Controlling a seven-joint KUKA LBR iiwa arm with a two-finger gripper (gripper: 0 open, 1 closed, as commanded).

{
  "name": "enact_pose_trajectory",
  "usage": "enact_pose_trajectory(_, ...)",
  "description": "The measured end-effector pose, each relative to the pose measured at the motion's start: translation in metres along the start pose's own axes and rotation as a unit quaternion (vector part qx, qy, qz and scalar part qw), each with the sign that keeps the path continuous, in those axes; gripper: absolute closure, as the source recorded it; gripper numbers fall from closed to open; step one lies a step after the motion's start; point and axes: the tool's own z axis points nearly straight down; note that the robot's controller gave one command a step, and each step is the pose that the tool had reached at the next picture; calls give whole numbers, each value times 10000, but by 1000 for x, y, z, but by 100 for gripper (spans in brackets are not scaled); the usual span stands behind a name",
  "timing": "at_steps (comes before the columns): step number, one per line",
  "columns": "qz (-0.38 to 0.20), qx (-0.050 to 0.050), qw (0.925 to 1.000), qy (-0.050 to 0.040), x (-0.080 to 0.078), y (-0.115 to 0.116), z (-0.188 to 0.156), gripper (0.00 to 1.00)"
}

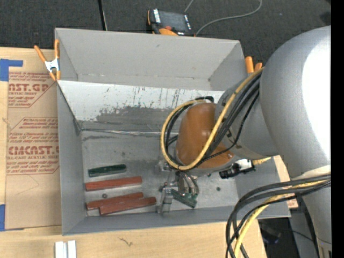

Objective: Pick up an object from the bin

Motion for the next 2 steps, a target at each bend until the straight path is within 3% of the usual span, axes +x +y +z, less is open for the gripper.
enact_pose_trajectory(1, -1, 1, 10000, 6, 0, 0, 0, 100)
enact_pose_trajectory(2, 0, 0, 10000, 1, 0, 0, 0, 0)
